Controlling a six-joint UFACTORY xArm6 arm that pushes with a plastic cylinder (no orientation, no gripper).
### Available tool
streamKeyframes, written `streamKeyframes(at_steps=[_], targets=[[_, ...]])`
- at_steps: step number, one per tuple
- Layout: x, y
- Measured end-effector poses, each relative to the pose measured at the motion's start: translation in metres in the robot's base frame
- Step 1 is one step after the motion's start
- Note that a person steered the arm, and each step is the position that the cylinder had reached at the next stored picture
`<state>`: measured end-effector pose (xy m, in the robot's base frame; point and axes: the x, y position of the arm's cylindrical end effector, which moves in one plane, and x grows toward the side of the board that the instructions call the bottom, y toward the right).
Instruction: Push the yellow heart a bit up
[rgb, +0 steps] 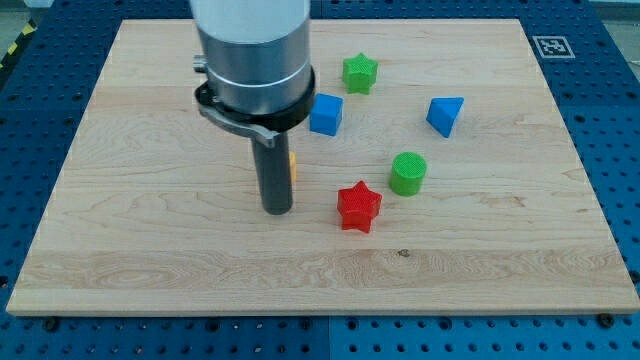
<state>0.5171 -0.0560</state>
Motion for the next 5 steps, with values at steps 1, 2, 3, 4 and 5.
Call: streamKeyframes(at_steps=[1, 2, 3, 4, 5], targets=[[-0.006, -0.009], [-0.013, -0.017], [-0.027, -0.017], [-0.040, -0.017], [-0.040, -0.020]])
